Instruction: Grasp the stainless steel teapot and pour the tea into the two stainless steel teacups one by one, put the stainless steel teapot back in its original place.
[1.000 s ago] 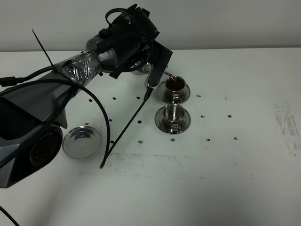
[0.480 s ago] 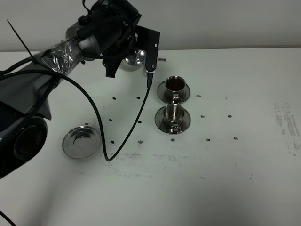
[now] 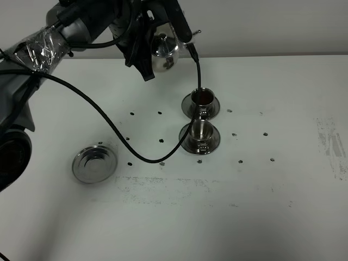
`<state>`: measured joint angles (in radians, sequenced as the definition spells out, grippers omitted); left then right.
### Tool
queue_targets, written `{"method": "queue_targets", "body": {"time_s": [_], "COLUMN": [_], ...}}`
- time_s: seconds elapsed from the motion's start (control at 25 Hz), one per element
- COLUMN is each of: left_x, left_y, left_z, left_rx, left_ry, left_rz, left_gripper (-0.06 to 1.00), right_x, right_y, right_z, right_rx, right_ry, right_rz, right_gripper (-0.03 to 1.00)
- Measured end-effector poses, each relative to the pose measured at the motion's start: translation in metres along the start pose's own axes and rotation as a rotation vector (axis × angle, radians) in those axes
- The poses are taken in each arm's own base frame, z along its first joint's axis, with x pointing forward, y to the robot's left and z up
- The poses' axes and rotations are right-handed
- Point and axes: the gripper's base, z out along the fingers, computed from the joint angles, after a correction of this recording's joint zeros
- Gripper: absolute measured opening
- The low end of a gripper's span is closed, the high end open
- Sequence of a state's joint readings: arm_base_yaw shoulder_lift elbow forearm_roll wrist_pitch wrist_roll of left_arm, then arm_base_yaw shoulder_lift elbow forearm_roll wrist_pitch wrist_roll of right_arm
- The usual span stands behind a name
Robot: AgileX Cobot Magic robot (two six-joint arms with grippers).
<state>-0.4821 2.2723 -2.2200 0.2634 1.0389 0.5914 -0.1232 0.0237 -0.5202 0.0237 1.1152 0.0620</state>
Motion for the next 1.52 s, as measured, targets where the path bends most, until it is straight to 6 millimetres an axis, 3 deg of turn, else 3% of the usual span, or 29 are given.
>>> {"method": "queue_targets", "body": {"time_s": [0.24, 0.48, 0.88, 1.08, 1.52], "left_x": [0.008, 0.012, 0.033, 0.041, 0.04], "left_y": [0.002, -0.016, -0.024, -0.031, -0.04], "left_z": [0.004, 0.025, 0.056, 0.073, 0.096], "left_rx": [0.043, 0.156, 0.187, 0.212, 0.245], "left_ry": [0.024, 0.028, 0.061, 0.049, 0.039], "left_rz": [-0.202, -0.261, -0.44, -0.491, -0.522], "left_gripper": [0.21, 0.21, 0.21, 0.21, 0.21], "right_x": [0.0, 0.0, 0.0, 0.0, 0.0], "right_y": [0.0, 0.0, 0.0, 0.0, 0.0], "right_z": [0.0, 0.0, 0.0, 0.0, 0.0], "right_rx": [0.0, 0.0, 0.0, 0.0, 0.0], "right_ry": [0.0, 0.0, 0.0, 0.0, 0.0], "right_rz": [0.0, 0.0, 0.0, 0.0, 0.0], "right_gripper": [0.28, 0.28, 0.28, 0.28, 0.28]}}
